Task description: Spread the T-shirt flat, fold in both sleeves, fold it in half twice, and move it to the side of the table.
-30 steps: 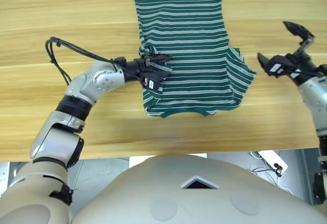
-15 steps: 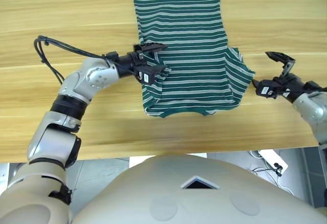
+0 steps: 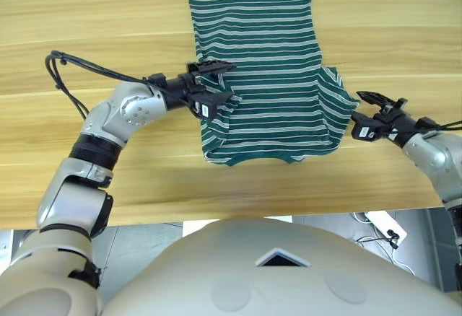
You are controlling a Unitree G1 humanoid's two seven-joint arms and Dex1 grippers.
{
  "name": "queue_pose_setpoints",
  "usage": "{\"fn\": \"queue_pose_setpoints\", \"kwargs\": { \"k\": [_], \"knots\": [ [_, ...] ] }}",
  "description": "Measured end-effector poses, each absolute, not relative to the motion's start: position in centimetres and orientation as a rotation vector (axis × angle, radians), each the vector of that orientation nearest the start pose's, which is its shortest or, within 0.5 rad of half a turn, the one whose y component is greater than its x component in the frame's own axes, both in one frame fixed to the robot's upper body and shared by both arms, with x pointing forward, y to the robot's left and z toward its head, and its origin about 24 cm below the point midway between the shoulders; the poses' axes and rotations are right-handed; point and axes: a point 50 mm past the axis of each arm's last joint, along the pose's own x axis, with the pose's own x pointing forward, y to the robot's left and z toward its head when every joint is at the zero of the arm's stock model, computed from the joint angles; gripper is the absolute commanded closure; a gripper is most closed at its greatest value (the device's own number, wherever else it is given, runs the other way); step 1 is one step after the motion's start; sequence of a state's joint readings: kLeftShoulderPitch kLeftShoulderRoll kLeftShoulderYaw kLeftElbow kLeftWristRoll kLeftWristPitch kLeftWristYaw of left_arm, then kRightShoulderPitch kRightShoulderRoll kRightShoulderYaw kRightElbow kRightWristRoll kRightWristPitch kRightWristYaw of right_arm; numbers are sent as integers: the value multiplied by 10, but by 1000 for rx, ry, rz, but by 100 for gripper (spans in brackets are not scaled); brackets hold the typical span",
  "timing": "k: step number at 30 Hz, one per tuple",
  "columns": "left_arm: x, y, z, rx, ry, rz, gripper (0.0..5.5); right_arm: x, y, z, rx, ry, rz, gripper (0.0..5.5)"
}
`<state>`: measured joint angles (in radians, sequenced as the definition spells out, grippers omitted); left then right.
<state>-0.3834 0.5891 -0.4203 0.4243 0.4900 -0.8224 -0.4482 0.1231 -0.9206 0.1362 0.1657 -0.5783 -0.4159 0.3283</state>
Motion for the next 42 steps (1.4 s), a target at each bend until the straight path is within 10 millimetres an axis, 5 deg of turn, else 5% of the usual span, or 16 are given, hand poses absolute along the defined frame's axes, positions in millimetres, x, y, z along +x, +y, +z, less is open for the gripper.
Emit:
{"fn": "queue_pose_setpoints", "kwargs": {
  "k": [11, 26, 33, 42],
  "knots": [
    [269, 141, 54, 1188, -409, -1145, 223, 213, -290, 28, -1421, 282, 721, 549],
    [269, 140, 54, 1186, -420, -1130, 223, 216, -283, 30, -1382, 219, 683, 549],
    [269, 140, 54, 1185, -420, -1129, 223, 221, -256, 62, -1282, -34, 674, 549],
    [269, 139, 53, 1175, -424, -1125, 223, 219, -219, 52, -1234, -86, 829, 549]
  ]
}}
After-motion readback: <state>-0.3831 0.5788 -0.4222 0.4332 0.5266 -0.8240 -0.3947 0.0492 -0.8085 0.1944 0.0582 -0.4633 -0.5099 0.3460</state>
